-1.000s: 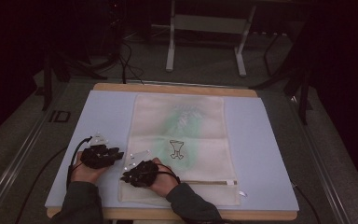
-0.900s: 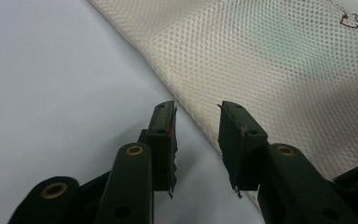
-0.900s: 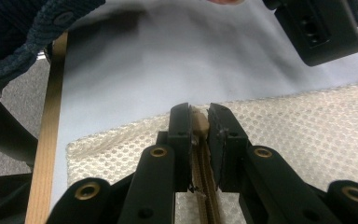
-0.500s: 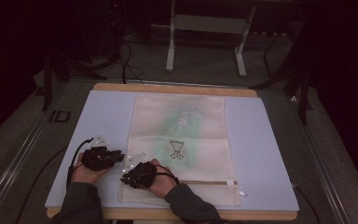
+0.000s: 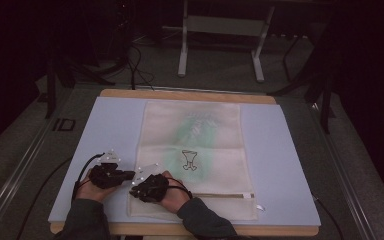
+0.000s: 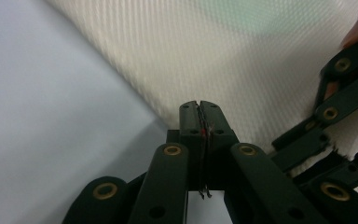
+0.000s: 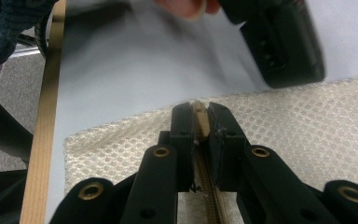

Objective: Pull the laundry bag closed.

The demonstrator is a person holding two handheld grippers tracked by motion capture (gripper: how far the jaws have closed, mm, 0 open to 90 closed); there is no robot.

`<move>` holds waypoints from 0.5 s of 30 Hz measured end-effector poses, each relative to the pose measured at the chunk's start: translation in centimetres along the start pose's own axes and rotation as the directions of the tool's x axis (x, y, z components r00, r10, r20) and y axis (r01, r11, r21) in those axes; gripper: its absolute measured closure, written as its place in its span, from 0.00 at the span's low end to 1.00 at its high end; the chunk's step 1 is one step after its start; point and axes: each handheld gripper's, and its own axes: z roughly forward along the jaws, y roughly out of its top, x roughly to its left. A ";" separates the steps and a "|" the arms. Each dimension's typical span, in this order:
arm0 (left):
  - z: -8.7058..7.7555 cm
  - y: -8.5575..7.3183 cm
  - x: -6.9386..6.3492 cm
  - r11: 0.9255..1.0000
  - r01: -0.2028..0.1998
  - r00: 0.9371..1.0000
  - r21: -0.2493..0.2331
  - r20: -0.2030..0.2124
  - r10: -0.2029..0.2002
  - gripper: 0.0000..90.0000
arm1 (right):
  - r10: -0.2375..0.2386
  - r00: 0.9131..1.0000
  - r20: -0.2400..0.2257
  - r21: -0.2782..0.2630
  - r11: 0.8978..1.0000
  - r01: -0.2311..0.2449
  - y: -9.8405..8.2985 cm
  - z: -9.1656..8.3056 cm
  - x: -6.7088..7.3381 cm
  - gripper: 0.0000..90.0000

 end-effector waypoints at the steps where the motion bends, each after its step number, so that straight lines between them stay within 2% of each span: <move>1: 0.1 0.0 0.0 1.000 -0.005 1.000 0.011 0.001 0.005 0.99 | -0.001 1.000 0.001 0.001 1.000 0.001 0.0 0.0 0.0 0.90; 9: 0.4 0.1 -0.4 1.000 -0.009 0.999 0.027 0.031 0.008 0.98 | 0.000 1.000 0.003 -0.006 1.000 0.000 -0.1 0.0 0.0 0.91; 13: 0.7 0.1 -0.7 0.998 -0.018 0.999 0.054 0.035 0.016 0.98 | 0.001 1.000 0.000 -0.007 1.000 -0.001 -0.1 0.0 0.0 0.91; 15: 0.7 0.1 -0.7 0.998 -0.002 0.999 0.056 0.037 0.000 0.99 | -0.002 1.000 0.002 -0.006 1.000 0.002 -0.1 0.0 0.0 0.91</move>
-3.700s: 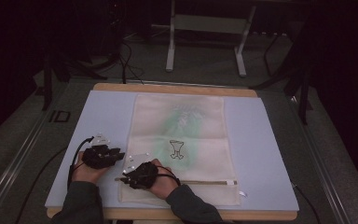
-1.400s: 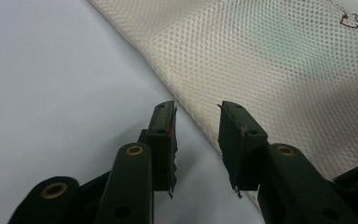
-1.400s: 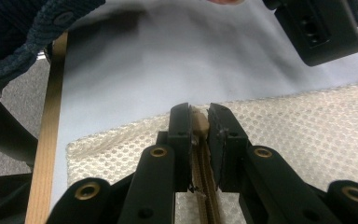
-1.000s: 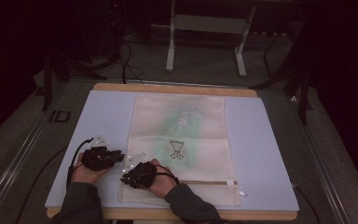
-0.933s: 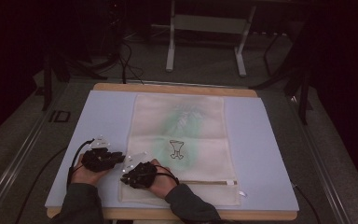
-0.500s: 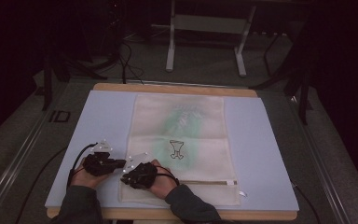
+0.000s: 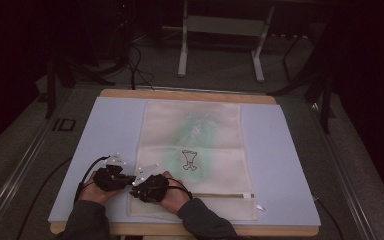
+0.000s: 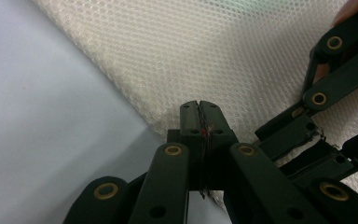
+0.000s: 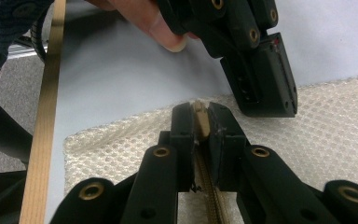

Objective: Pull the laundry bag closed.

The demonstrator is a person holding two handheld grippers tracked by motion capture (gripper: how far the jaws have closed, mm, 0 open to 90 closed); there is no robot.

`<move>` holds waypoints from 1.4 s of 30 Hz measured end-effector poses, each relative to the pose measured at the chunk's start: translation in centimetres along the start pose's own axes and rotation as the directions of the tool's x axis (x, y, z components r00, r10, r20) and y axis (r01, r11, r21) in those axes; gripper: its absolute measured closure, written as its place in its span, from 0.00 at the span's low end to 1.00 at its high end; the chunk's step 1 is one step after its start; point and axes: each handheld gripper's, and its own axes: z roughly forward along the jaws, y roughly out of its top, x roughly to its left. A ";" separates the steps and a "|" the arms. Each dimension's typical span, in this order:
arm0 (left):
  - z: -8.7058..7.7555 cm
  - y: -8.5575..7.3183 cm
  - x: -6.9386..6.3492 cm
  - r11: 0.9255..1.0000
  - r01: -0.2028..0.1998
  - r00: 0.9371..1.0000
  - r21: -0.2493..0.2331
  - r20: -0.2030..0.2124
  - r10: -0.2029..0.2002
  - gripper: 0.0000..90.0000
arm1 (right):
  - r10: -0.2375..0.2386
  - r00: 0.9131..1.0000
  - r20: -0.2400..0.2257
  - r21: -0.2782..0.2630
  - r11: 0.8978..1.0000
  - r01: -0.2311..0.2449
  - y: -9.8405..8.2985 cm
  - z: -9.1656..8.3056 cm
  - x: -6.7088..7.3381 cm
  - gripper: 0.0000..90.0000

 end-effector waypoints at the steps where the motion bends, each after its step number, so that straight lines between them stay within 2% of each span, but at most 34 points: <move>1: 0.0 0.0 0.0 1.000 0.003 1.000 0.000 -0.001 -0.003 0.99 | 0.002 1.000 0.000 0.000 1.000 -0.002 0.0 0.0 0.0 0.91; 4: 0.0 -0.1 -0.1 1.000 0.009 1.000 0.004 -0.007 -0.009 0.99 | 0.007 1.000 0.000 -0.003 1.000 -0.007 0.0 0.0 0.0 0.91; 7: -0.1 -0.2 -0.4 0.999 0.037 0.999 0.021 -0.005 -0.037 0.99 | 0.010 1.000 0.009 0.004 1.000 -0.010 0.0 0.0 0.2 0.91; 13: -0.3 -0.3 -0.7 0.998 0.050 0.999 0.036 -0.020 -0.050 1.00 | 0.011 1.000 0.015 0.007 1.000 -0.011 0.0 -0.1 0.3 0.91; 17: -0.3 -0.3 -0.5 0.997 0.064 0.998 0.046 -0.010 -0.064 1.00 | 0.000 1.000 0.015 0.006 1.000 0.000 -0.1 -0.2 0.3 0.91; 27: -0.2 -0.1 -0.7 0.997 0.049 0.999 0.058 -0.017 -0.049 1.00 | 0.007 1.000 0.011 0.023 1.000 -0.007 -0.3 -0.6 0.1 0.91; 34: -0.2 -0.2 -0.6 0.997 0.053 0.999 0.055 -0.011 -0.052 1.00 | 0.000 1.000 0.020 0.029 1.000 0.000 -0.3 -0.8 0.2 0.92; 38: -0.2 -0.2 -0.5 0.997 0.050 0.999 0.056 -0.006 -0.050 1.00 | -0.023 0.999 0.034 0.054 0.998 0.021 -0.3 -1.1 0.4 0.92; 42: -0.2 -0.2 -0.5 0.997 0.049 0.999 0.052 -0.007 -0.049 1.00 | -0.022 0.999 0.036 0.049 0.999 0.020 -0.5 -1.2 0.5 0.91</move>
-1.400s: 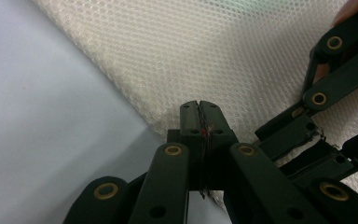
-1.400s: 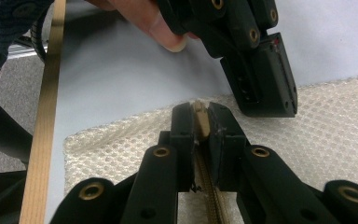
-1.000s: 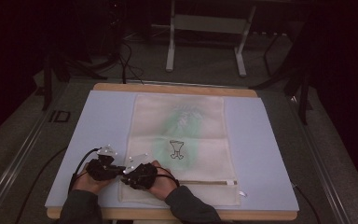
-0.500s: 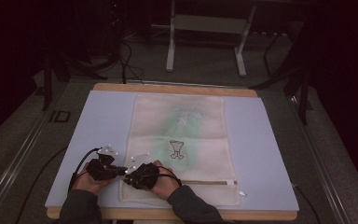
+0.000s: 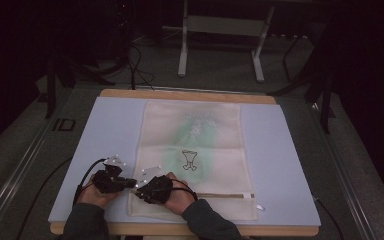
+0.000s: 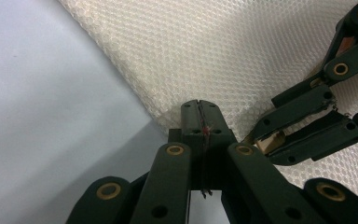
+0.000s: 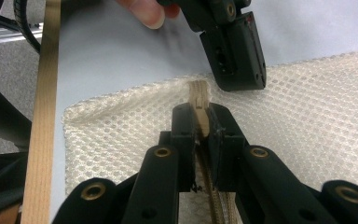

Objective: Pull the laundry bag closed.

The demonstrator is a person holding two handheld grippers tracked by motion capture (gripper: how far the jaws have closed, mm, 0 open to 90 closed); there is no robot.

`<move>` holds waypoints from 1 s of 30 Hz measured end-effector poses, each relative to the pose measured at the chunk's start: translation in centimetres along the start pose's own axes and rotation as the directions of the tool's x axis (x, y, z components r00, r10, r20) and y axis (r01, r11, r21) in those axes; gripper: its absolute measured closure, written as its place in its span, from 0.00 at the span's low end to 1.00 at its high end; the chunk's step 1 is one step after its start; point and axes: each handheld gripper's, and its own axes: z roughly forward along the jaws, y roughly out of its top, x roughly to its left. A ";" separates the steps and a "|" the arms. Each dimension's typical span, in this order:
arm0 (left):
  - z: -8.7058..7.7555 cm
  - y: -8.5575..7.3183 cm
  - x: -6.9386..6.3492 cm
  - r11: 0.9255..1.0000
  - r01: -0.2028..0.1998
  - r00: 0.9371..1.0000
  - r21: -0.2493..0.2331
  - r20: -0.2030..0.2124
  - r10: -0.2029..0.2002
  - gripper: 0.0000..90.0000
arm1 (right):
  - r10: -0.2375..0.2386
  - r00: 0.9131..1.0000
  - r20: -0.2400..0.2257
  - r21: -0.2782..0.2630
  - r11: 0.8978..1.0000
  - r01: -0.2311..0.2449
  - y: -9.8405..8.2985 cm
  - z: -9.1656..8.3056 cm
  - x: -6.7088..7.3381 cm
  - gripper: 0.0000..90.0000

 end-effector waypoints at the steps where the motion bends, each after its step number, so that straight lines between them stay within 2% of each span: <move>1: 0.0 0.0 0.0 1.000 0.000 1.000 -0.001 0.000 0.000 1.00 | -0.007 1.000 0.004 0.005 1.000 0.007 0.0 0.0 0.0 0.91; 11: 0.0 0.0 0.1 1.000 -0.004 1.000 -0.003 0.010 0.004 1.00 | -0.030 0.999 0.013 0.015 0.999 0.030 -0.1 -0.4 0.1 0.91; 20: 0.0 0.0 0.0 1.000 -0.018 1.000 -0.002 0.005 0.018 1.00 | -0.025 1.000 0.015 0.024 0.999 0.024 -0.4 -0.9 0.1 0.91; 30: 0.0 0.0 0.1 1.000 -0.015 1.000 -0.002 0.010 0.015 1.00 | -0.032 0.999 0.027 0.038 0.999 0.031 -0.6 -1.3 0.3 0.91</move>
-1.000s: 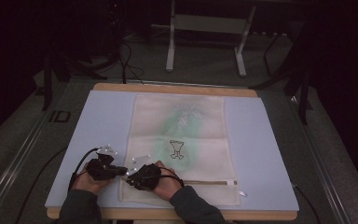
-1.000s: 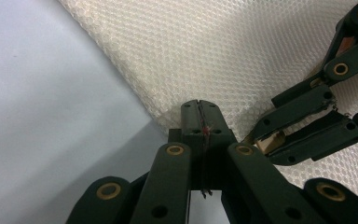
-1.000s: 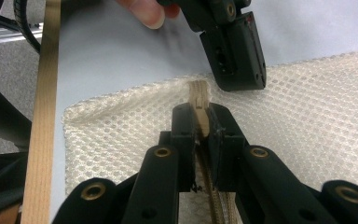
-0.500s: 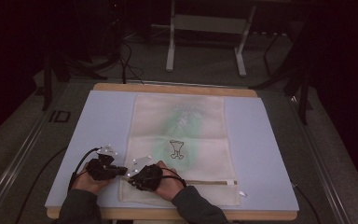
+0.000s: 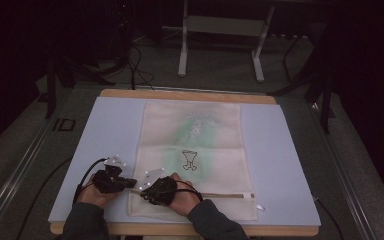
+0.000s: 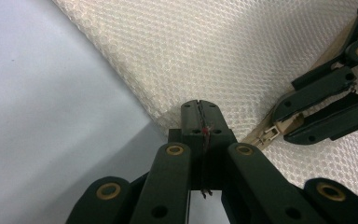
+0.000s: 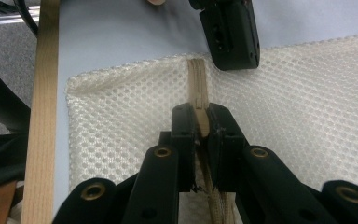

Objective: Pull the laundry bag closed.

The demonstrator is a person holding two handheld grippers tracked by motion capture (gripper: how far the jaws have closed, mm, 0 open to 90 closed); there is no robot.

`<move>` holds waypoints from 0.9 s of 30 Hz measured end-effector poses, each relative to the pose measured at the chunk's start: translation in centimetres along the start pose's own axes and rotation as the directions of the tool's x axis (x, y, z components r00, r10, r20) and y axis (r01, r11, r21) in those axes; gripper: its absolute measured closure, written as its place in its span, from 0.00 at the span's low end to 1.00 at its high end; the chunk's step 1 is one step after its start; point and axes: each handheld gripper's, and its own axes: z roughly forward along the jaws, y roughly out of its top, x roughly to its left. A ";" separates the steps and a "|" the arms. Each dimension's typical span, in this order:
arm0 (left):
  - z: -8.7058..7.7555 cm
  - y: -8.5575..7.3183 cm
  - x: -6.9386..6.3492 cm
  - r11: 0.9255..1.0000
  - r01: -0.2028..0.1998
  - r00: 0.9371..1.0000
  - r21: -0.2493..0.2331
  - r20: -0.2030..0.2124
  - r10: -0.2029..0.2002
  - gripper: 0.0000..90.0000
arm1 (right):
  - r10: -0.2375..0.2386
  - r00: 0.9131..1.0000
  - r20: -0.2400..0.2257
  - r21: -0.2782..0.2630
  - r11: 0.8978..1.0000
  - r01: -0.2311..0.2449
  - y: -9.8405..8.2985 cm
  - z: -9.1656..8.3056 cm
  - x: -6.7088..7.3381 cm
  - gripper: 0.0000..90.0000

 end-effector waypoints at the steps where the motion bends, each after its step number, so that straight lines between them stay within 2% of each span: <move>1: 0.0 0.0 0.0 1.000 0.001 1.000 0.000 0.001 -0.001 1.00 | -0.005 1.000 0.001 0.001 1.000 0.005 0.0 0.0 0.0 0.91; 27: 0.0 0.0 0.1 1.000 0.006 1.000 -0.002 0.005 -0.006 1.00 | -0.014 1.000 0.014 0.029 0.999 0.014 -1.1 -1.5 0.2 0.91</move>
